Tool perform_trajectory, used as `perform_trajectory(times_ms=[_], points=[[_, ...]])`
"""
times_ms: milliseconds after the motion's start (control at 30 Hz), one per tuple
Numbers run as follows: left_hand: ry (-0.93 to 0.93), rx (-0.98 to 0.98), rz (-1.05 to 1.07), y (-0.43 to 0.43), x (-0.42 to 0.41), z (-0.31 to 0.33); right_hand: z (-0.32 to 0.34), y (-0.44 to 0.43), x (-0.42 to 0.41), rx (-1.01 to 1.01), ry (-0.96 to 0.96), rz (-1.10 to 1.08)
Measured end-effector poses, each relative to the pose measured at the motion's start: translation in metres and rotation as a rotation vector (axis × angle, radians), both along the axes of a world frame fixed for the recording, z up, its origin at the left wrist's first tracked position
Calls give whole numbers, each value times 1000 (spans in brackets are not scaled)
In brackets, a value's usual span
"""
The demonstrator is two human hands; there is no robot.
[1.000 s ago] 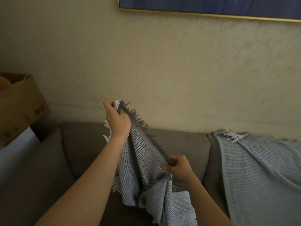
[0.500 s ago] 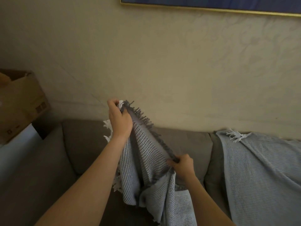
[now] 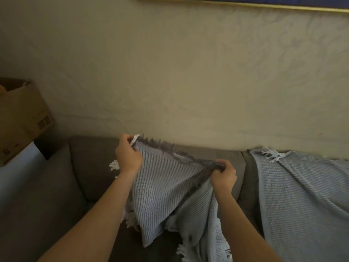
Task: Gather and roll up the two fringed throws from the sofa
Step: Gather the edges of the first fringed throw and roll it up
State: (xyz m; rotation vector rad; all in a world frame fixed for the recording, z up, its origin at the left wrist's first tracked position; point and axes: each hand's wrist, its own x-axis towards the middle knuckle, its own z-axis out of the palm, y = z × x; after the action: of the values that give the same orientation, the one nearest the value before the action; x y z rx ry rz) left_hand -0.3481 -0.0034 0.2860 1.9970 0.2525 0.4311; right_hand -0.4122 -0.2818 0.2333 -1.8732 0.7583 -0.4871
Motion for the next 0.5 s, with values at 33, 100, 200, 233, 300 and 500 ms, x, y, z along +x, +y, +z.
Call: perform_trajectory(times_ms=[33,100,200,233,300,500], points=[[34,51,-29,3,1,-9,4,1,3,-6,-52,-4],[100,162,-75,7,4,-25,9,4,11,-7,-116,1],[244,355,-71,6,8,-41,10,7,17,-37,-158,42],[304,392,-66,6,10,-46,10,8,18,-62,-164,61],[405,386,-102,8,12,-52,11,6,16,-101,-158,88],[357,135,-300,16,5,-54,12,-5,13,-140,-75,127]])
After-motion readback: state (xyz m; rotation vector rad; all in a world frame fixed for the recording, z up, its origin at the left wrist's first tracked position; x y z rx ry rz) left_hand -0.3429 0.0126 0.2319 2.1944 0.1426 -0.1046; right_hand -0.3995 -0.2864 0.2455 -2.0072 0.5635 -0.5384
